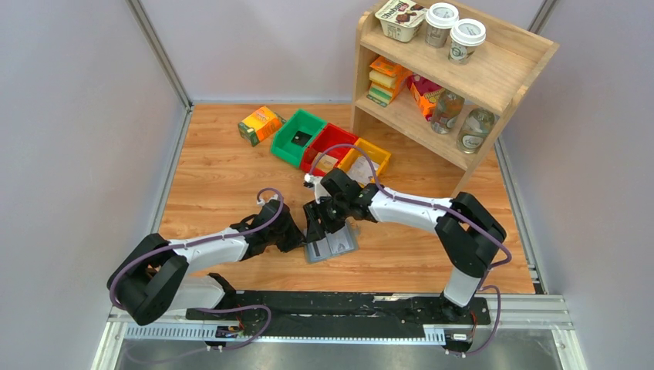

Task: Take the credit cards out of the card holder
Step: Remove the credit card from the card holder.

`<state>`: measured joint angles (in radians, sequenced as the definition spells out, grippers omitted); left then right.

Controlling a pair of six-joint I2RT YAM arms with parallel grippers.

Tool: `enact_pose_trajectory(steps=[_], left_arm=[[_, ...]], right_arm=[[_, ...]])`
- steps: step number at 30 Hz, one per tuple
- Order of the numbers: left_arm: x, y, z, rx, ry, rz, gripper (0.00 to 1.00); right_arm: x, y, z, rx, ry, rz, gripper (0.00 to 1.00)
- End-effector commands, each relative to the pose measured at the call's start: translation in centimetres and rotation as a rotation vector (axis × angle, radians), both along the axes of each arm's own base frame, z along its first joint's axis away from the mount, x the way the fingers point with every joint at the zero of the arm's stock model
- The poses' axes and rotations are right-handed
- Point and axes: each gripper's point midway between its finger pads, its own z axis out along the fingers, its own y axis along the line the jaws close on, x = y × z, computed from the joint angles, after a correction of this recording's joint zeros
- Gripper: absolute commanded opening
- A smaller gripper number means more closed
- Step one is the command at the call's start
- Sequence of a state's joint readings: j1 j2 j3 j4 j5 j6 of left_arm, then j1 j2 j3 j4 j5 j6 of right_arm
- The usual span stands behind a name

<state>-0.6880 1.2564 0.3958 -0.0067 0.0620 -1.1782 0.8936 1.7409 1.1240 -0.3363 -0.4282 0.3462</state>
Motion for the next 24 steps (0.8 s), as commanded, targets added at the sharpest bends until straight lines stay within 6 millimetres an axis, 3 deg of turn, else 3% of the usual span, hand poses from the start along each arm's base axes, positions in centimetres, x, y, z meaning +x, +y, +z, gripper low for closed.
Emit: enact_pose_trajectory(steps=[1, 5, 11, 22, 24], left_arm=[[0.5, 0.5, 0.6, 0.019, -0.03, 0.029, 0.04], [0.6, 1.7, 1.0, 0.057, -0.056, 0.06, 0.12], [0.2, 3.3, 1.8, 0.076, -0.087, 0.098, 0.32], [-0.4, 3.5, 3.4, 0.033, -0.105, 0.113, 0.35], [-0.3, 3.5, 4.2, 0.025, -0.113, 0.112, 0.31]], right_arm=[[0.2, 0.6, 0.1, 0.035, 0.006, -0.025, 0.57], [1.2, -0.5, 0.1, 0.021, -0.012, -0.1, 0.56], [2.2, -1.9, -0.8, 0.028, 0.029, -0.189, 0.53], [2.1, -1.3, -1.9, 0.056, 0.069, -0.199, 0.44], [2.1, -1.2, -1.9, 0.059, 0.072, -0.201, 0.43]])
